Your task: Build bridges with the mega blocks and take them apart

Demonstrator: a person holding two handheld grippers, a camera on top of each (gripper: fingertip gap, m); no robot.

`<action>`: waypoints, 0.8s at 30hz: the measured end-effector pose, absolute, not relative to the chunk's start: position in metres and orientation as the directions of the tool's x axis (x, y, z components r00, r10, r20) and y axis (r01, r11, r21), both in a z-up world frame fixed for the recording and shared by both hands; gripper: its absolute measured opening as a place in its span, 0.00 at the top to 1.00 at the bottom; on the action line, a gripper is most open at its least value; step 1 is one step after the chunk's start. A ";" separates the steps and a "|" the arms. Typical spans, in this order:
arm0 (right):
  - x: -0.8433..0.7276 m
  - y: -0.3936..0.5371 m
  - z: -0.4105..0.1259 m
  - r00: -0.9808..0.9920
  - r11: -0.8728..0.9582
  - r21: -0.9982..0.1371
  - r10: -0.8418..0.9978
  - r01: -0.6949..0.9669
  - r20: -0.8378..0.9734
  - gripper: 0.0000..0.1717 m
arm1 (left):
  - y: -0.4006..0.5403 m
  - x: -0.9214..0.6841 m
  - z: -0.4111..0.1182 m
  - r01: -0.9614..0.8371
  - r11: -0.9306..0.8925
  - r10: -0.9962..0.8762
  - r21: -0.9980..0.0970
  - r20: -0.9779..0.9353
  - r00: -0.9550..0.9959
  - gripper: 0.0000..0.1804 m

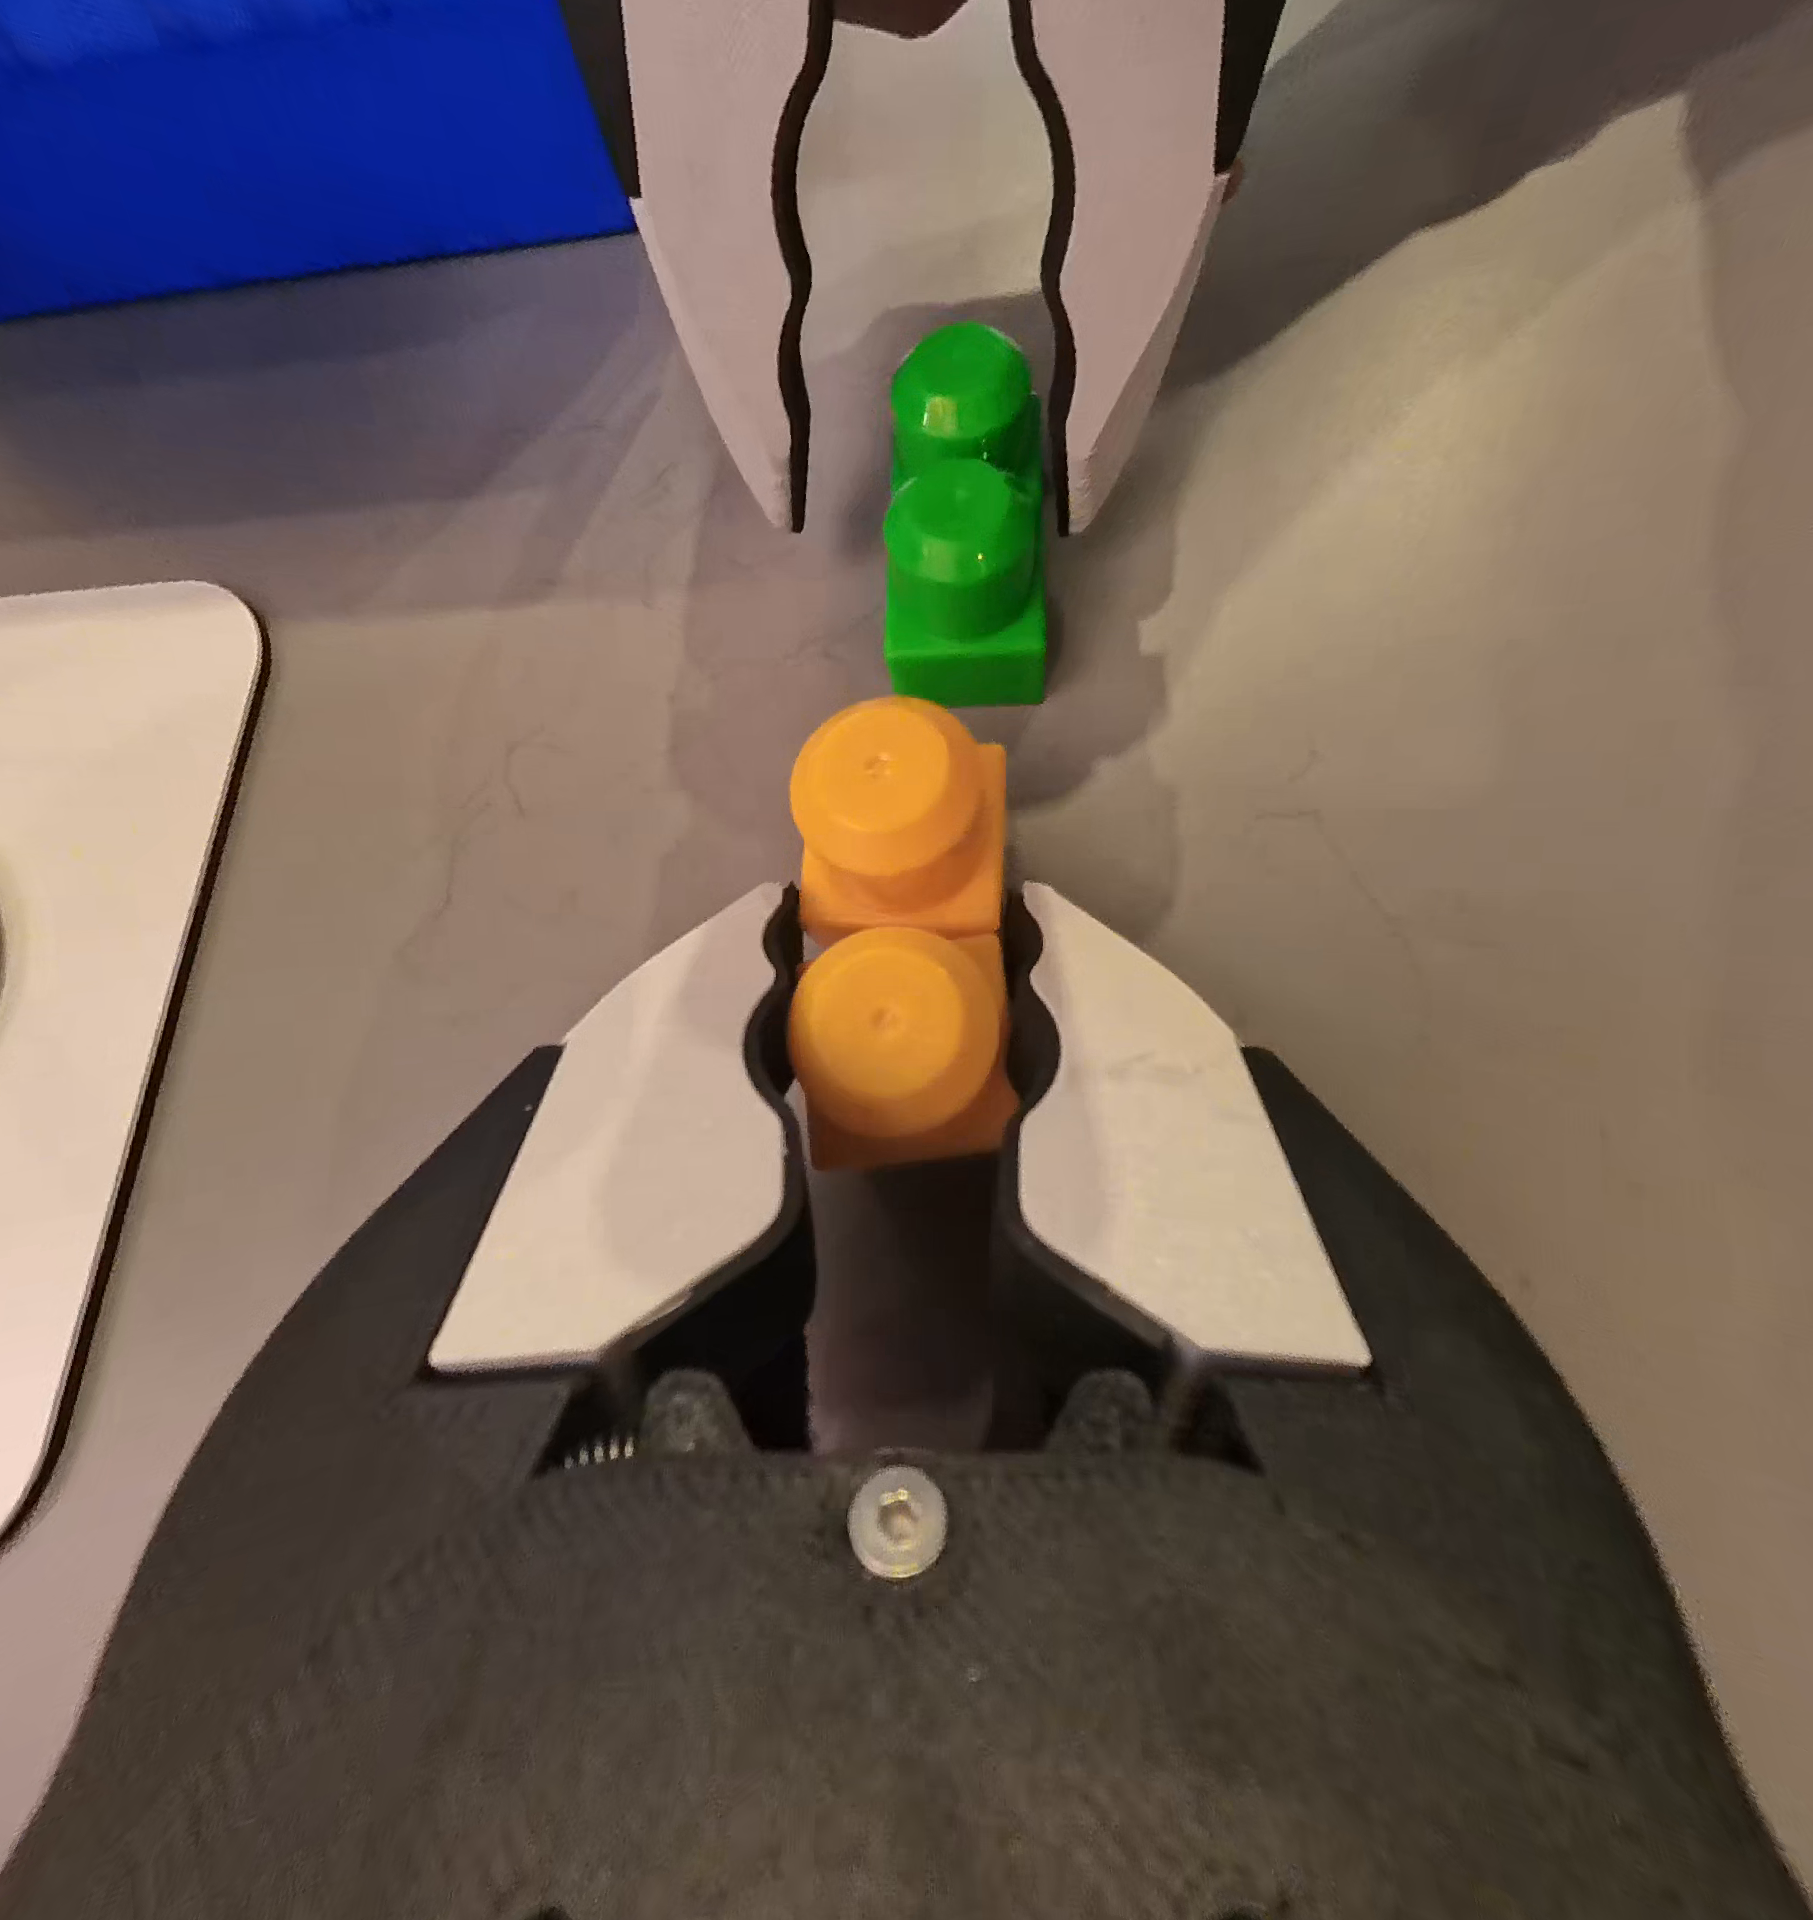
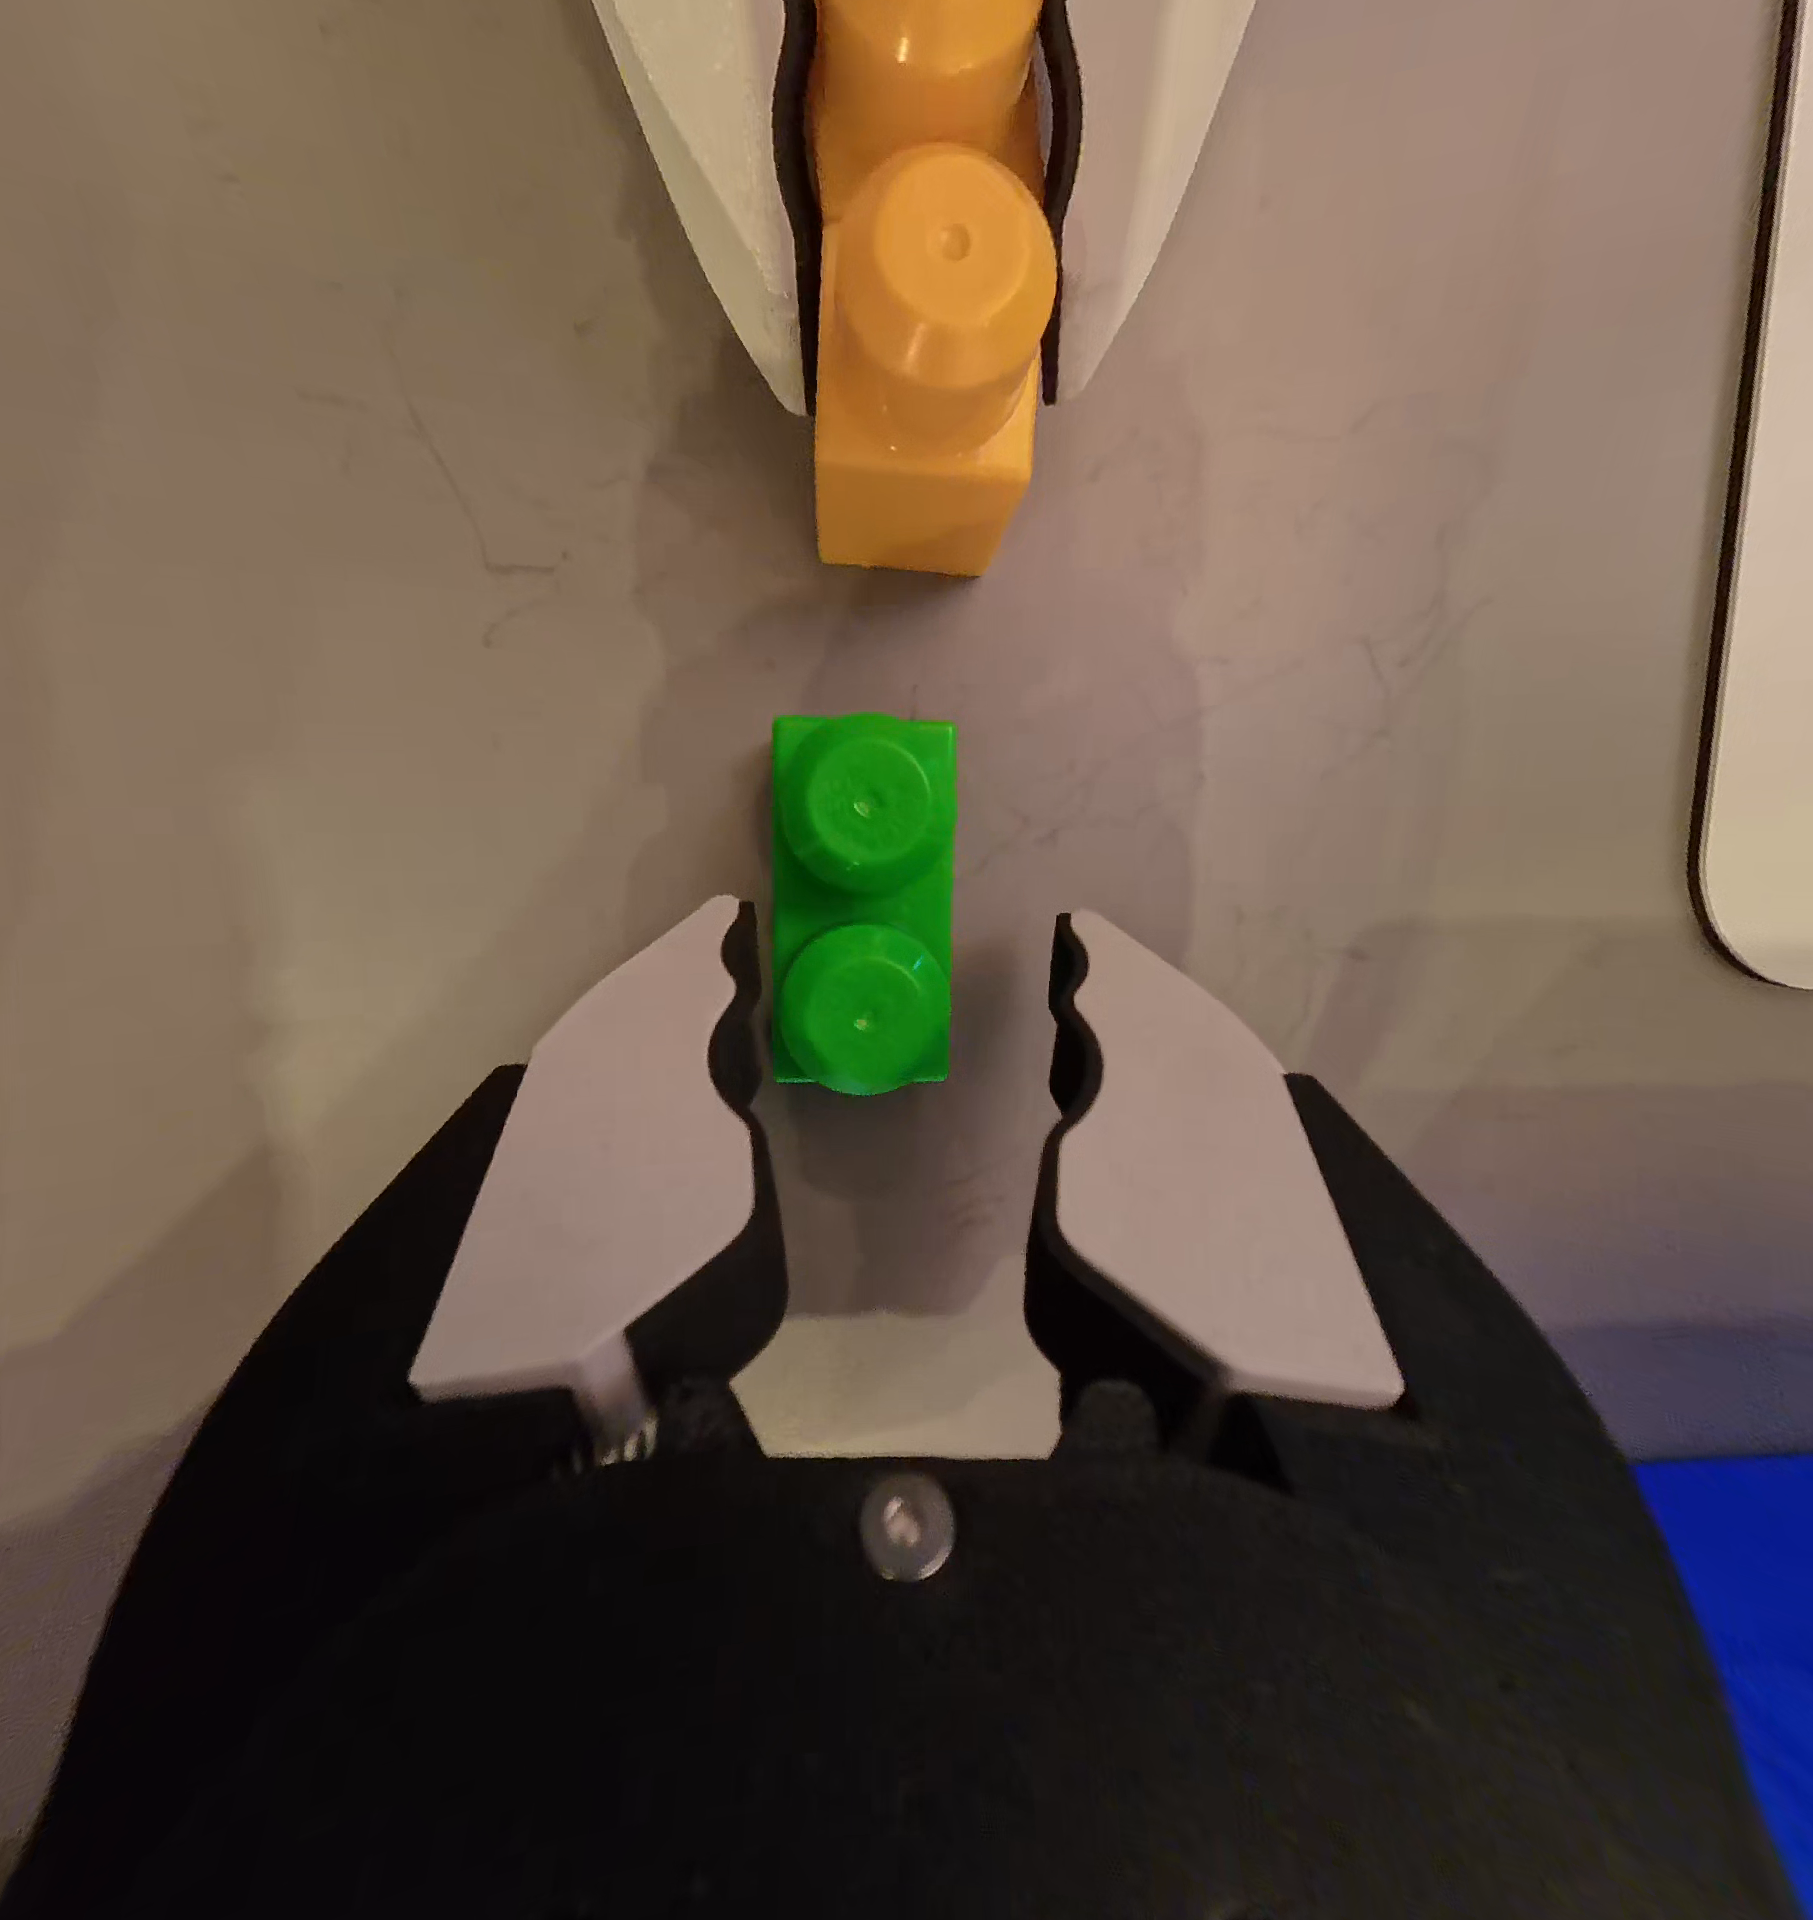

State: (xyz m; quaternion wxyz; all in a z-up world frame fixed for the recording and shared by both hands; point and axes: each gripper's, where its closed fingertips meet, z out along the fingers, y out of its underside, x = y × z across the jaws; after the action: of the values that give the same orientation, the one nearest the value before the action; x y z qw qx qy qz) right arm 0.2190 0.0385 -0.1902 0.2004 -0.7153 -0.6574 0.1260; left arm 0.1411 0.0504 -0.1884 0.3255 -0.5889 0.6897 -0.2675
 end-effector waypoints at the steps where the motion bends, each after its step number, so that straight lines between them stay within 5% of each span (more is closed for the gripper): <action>1: 0.219 0.039 -0.190 0.104 -0.055 -0.455 0.991 0.889 0.084 0.68 | 0.050 0.142 -0.188 -0.635 0.160 -0.987 -0.756 -0.132 -0.092 0.80; 9: 0.217 0.041 -0.182 0.124 -0.071 -0.503 0.990 0.862 0.072 0.69 | 0.058 0.141 -0.173 -0.566 0.048 -0.999 -0.823 -0.043 -0.021 0.80; 18: 0.216 0.038 -0.186 0.114 -0.067 -0.495 0.991 0.866 0.067 0.69 | 0.055 0.145 -0.191 -0.653 0.150 -0.989 -0.743 -0.104 -0.109 0.71; 24: 0.217 0.039 -0.187 0.115 -0.069 -0.496 0.991 0.866 0.064 0.70 | 0.051 0.157 -0.194 -0.656 0.181 -0.982 -0.733 -0.093 -0.167 0.80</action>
State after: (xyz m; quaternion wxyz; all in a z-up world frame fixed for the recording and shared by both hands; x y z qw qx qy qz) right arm 0.2166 0.0390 -0.1868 0.2128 -0.7159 -0.6484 0.1477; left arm 0.1567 0.0509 -0.1943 0.2913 -0.5759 0.7110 -0.2792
